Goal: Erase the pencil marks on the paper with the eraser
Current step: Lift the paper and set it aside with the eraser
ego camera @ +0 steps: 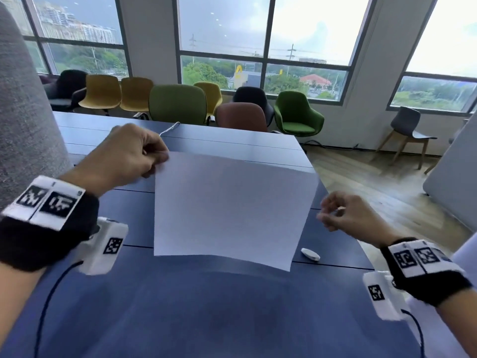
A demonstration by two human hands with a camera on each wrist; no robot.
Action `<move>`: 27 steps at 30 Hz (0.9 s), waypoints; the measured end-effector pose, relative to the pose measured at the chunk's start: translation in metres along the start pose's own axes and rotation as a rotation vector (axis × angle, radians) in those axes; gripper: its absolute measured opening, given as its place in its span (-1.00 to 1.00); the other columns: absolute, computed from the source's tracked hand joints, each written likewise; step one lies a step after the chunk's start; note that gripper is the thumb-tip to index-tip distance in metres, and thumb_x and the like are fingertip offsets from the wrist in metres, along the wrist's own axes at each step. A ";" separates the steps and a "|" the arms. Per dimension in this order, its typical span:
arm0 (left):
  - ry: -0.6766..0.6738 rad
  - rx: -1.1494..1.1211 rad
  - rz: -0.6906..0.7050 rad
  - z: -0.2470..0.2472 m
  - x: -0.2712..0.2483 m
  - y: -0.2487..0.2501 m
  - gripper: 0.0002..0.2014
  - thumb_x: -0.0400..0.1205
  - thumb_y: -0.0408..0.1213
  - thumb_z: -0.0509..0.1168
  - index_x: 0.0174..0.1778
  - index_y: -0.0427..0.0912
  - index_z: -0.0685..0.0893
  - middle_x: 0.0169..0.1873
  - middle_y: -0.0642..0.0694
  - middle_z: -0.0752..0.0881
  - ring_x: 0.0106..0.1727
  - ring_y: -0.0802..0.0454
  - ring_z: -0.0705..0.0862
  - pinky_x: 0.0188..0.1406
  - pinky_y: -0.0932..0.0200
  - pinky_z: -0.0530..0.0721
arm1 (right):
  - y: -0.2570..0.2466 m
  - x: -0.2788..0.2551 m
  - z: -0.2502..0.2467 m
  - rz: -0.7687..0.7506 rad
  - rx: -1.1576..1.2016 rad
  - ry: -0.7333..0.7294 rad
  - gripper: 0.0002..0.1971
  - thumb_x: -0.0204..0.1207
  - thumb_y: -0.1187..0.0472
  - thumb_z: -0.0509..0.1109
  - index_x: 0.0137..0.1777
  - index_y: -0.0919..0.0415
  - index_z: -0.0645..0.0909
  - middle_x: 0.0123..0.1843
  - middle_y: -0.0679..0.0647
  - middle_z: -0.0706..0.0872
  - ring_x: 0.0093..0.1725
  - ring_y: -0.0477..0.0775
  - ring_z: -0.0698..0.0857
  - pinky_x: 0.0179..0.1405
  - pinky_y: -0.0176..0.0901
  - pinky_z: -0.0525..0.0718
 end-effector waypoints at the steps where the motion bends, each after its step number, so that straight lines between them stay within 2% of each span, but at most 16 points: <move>1: -0.010 -0.001 -0.010 0.002 0.012 -0.001 -0.83 0.59 -0.46 0.44 -0.28 -0.14 0.77 -0.44 -0.19 0.78 -0.46 -0.12 0.78 -0.35 -0.12 0.82 | 0.013 0.002 0.008 0.002 -0.129 -0.054 -0.84 0.41 0.36 0.57 -0.15 0.30 0.61 -0.26 0.19 0.72 -0.34 0.11 0.72 -0.37 -0.27 0.70; 4: -0.063 -0.022 -0.018 0.021 0.048 -0.002 -0.86 0.60 -0.54 0.40 -0.26 -0.29 0.75 -0.36 -0.38 0.76 -0.56 -0.02 0.70 -0.54 0.20 0.74 | 0.038 0.000 0.040 0.008 -0.423 -0.253 -0.81 0.36 0.12 0.60 -0.24 0.11 0.61 -0.26 -0.07 0.71 -0.24 -0.07 0.72 -0.31 -0.44 0.57; 6: -0.111 -0.045 -0.050 0.043 0.070 -0.004 -0.89 0.61 -0.58 0.36 -0.21 -0.41 0.75 -0.31 -0.42 0.75 -0.54 -0.03 0.66 -0.56 0.25 0.73 | 0.044 0.002 0.058 -0.004 -0.508 -0.323 -0.77 0.36 0.09 0.56 -0.30 -0.03 0.51 -0.28 -0.16 0.64 -0.24 -0.18 0.63 -0.30 -0.48 0.49; 7: -0.136 -0.047 -0.075 0.054 0.080 -0.007 -0.90 0.61 -0.57 0.36 -0.20 -0.42 0.75 -0.31 -0.41 0.75 -0.52 -0.05 0.66 -0.55 0.23 0.74 | 0.044 0.003 0.066 -0.010 -0.523 -0.336 -0.76 0.36 0.14 0.53 -0.34 -0.03 0.48 -0.30 -0.17 0.61 -0.26 -0.15 0.61 -0.31 -0.46 0.47; 9: -0.196 -0.045 -0.134 0.080 0.097 -0.013 -0.92 0.62 -0.53 0.38 -0.17 -0.43 0.75 -0.32 -0.39 0.74 -0.50 -0.08 0.68 -0.53 0.20 0.76 | 0.046 0.006 0.075 0.000 -0.547 -0.356 -0.78 0.34 0.29 0.41 -0.45 0.07 0.47 -0.40 -0.14 0.59 -0.31 -0.05 0.62 -0.36 -0.40 0.48; 11: -0.240 -0.056 -0.186 0.102 0.111 -0.019 -0.93 0.62 -0.53 0.37 -0.15 -0.45 0.73 -0.34 -0.39 0.72 -0.58 -0.03 0.67 -0.58 0.20 0.74 | 0.046 0.005 0.075 0.018 -0.559 -0.373 -0.79 0.32 0.35 0.35 -0.51 0.17 0.50 -0.46 -0.10 0.59 -0.39 -0.10 0.61 -0.45 -0.42 0.47; 12: -0.252 -0.059 -0.210 0.110 0.118 -0.022 -0.94 0.62 -0.55 0.36 -0.15 -0.45 0.72 -0.36 -0.37 0.70 -0.64 0.03 0.64 -0.60 0.20 0.73 | 0.044 0.005 0.071 0.032 -0.561 -0.356 -0.83 0.32 0.35 0.35 -0.48 0.20 0.54 -0.43 -0.07 0.63 -0.39 -0.12 0.60 -0.45 -0.42 0.49; 14: -0.269 -0.058 -0.250 0.126 0.128 -0.028 -0.96 0.61 -0.57 0.37 -0.13 -0.46 0.72 -0.41 -0.32 0.68 -0.73 0.11 0.61 -0.59 0.17 0.72 | 0.039 0.005 0.054 0.057 -0.550 -0.236 -0.92 0.32 0.31 0.39 -0.38 0.24 0.61 -0.34 0.01 0.70 -0.30 -0.01 0.66 -0.37 -0.30 0.56; 16: -0.283 -0.058 -0.272 0.140 0.137 -0.035 -0.96 0.58 -0.57 0.39 -0.12 -0.49 0.74 -0.47 -0.29 0.68 -0.75 0.11 0.60 -0.57 0.15 0.73 | 0.028 0.011 0.030 0.040 -0.527 -0.058 -0.93 0.34 0.32 0.44 -0.34 0.28 0.66 -0.33 0.08 0.73 -0.28 0.06 0.68 -0.30 -0.18 0.59; 18: -0.303 -0.052 -0.291 0.154 0.142 -0.042 -0.97 0.58 -0.56 0.41 -0.16 -0.46 0.73 -0.48 -0.29 0.68 -0.74 0.09 0.61 -0.57 0.15 0.73 | 0.014 0.022 0.013 0.007 -0.487 0.056 -0.93 0.37 0.33 0.46 -0.30 0.32 0.71 -0.34 0.11 0.75 -0.29 0.04 0.67 -0.27 -0.20 0.57; 19: -0.315 -0.048 -0.302 0.161 0.143 -0.045 -0.96 0.58 -0.56 0.41 -0.19 -0.44 0.72 -0.48 -0.29 0.68 -0.74 0.09 0.61 -0.58 0.15 0.73 | 0.008 0.029 0.011 -0.003 -0.472 0.064 -0.93 0.39 0.33 0.46 -0.29 0.32 0.71 -0.34 0.10 0.74 -0.30 0.02 0.66 -0.26 -0.23 0.54; 22: -0.364 -0.048 -0.327 0.187 0.145 -0.052 -0.96 0.57 -0.58 0.40 -0.19 -0.46 0.71 -0.59 -0.25 0.66 -0.76 0.08 0.60 -0.64 0.17 0.70 | 0.009 0.050 0.034 -0.010 -0.467 -0.061 -0.91 0.40 0.35 0.45 -0.31 0.29 0.74 -0.34 0.12 0.75 -0.28 0.00 0.67 -0.23 -0.24 0.58; 25: -0.389 -0.020 -0.348 0.208 0.144 -0.063 -0.95 0.56 -0.62 0.38 -0.20 -0.46 0.72 -0.71 -0.18 0.63 -0.78 0.07 0.58 -0.66 0.15 0.68 | 0.029 0.071 0.064 0.040 -0.514 -0.159 -0.87 0.41 0.40 0.39 -0.26 0.33 0.77 -0.22 0.21 0.82 -0.18 0.10 0.76 -0.15 -0.23 0.68; 27: -0.399 0.008 -0.348 0.217 0.145 -0.068 -0.96 0.55 -0.61 0.38 -0.16 -0.47 0.74 -0.73 -0.14 0.62 -0.78 0.09 0.58 -0.63 0.14 0.69 | 0.043 0.080 0.075 0.093 -0.531 -0.186 -0.86 0.40 0.42 0.37 -0.28 0.30 0.76 -0.22 0.23 0.82 -0.18 0.15 0.79 -0.11 -0.16 0.76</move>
Point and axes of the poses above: each hand's wrist, its own x-axis towards the middle knuckle, its own z-axis out of the palm, y = z × x, the point moved 5 cm from there along x, towards the middle knuckle
